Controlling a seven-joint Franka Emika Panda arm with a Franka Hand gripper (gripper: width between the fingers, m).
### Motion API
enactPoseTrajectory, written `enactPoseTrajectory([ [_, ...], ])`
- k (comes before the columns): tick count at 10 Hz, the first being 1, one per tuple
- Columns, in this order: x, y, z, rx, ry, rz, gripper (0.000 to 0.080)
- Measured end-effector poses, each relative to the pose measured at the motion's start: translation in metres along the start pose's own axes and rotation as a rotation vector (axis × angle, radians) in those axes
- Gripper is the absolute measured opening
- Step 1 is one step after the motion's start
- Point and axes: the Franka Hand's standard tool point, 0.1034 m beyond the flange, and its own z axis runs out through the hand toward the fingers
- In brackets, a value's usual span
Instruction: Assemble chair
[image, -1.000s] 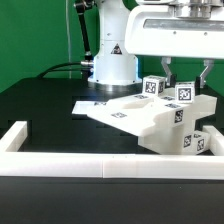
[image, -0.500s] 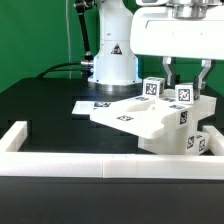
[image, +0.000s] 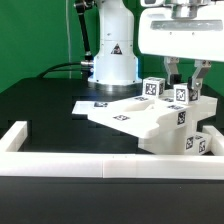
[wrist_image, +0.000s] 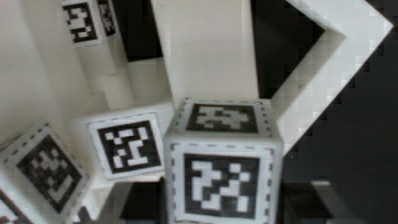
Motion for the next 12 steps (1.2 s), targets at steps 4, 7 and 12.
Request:
enactPoseTrajectory([
  [4, 0.0, -0.0003, 0.0002, -0.001, -0.001, 0.039, 0.0347],
  [7, 0.0023, 0.001, -0.0033, 0.009, -0.002, -0.139, 0.0629],
  [12, -0.0031, -0.0038, -0.0082, 0.042, 0.013, -0.537, 0.0649],
])
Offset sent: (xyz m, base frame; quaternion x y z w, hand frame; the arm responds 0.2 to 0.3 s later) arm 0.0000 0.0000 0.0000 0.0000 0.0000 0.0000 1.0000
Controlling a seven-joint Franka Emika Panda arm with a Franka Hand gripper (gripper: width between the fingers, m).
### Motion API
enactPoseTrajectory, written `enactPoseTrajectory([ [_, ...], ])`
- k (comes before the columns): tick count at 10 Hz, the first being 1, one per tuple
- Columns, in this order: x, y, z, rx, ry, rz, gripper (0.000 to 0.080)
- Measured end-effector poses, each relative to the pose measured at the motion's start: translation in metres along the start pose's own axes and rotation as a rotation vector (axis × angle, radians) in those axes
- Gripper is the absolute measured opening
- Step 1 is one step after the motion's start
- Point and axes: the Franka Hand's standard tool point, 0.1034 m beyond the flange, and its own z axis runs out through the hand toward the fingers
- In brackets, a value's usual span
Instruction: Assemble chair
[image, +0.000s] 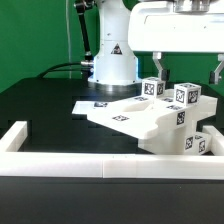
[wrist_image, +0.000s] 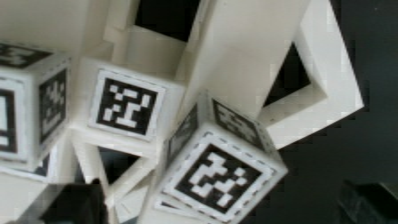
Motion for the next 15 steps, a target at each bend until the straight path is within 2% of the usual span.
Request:
enactPoseTrajectory([
  [2, -0.0002, 0.0001, 0.0003, -0.003, 0.001, -0.072, 0.0649],
  [5, -0.0037, -0.0075, 0.0001, -0.014, 0.01, -0.333, 0.0649],
  [10, -0.0049, -0.0069, 0.0027, -0.02, 0.006, -0.607, 0.0649],
  [14, -0.0051, -0.003, 0.0077, -0.029, -0.001, -0.663, 0.0649],
  [15, -0.0053, -0.0041, 0.0072, -0.029, -0.001, -0.655, 0.0617],
])
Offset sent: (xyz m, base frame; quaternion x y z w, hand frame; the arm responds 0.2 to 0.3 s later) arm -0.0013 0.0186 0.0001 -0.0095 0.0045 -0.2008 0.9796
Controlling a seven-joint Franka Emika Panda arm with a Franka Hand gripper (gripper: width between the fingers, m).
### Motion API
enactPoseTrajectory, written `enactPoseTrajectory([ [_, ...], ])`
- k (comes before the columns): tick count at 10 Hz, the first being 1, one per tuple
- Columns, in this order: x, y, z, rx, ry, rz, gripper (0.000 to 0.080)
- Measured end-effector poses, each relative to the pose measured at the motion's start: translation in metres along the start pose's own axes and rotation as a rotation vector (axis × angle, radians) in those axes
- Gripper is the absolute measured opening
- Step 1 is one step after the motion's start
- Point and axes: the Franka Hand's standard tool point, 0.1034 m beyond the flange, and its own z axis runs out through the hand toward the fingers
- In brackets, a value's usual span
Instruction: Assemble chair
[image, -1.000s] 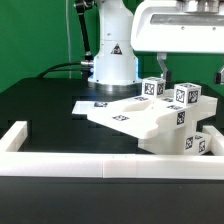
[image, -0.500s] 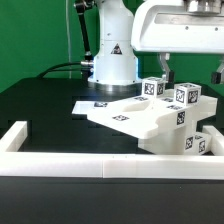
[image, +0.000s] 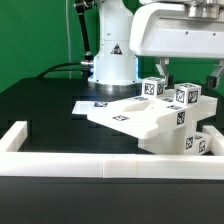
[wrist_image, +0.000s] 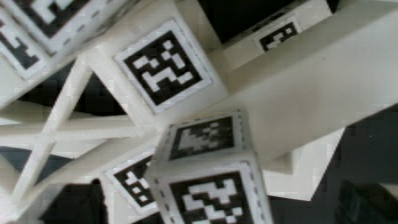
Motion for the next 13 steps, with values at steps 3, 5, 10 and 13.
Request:
enactPoseTrajectory([
  [3, -0.0002, 0.0011, 0.0001, 0.0, 0.0, 0.002, 0.0346],
  [5, -0.0001, 0.0014, 0.0001, 0.0, 0.0, 0.016, 0.0284],
  [10, -0.0001, 0.0015, 0.0001, 0.0, 0.0, 0.206, 0.0284],
  [13, -0.0002, -0.0001, 0.0006, 0.0, 0.0, 0.423, 0.0284],
])
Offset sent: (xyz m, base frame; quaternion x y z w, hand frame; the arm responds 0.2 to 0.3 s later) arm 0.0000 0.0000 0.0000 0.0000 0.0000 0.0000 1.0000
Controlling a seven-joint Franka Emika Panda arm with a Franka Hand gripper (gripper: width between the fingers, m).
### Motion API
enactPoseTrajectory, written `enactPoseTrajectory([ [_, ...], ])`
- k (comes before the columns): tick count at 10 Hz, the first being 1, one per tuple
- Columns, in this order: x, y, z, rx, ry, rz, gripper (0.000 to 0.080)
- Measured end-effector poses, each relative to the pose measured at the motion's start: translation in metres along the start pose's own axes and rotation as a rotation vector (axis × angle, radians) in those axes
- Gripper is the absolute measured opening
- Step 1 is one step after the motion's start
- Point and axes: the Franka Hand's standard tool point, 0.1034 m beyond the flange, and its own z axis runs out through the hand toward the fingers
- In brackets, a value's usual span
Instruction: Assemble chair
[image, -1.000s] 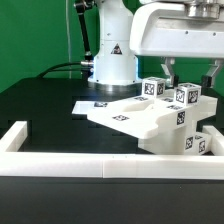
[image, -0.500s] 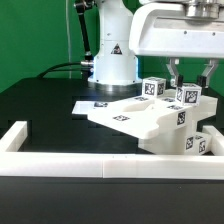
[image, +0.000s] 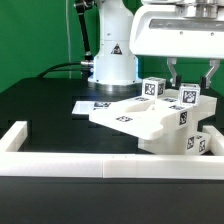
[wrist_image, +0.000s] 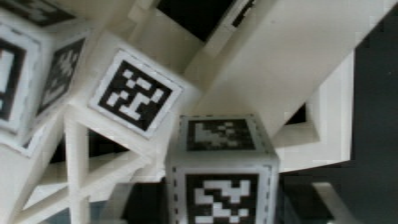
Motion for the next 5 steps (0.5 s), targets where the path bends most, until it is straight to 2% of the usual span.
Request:
enactPoseTrajectory([
  [5, 0.0019, -0.0008, 0.0, 0.011, 0.006, 0.372, 0.0285],
])
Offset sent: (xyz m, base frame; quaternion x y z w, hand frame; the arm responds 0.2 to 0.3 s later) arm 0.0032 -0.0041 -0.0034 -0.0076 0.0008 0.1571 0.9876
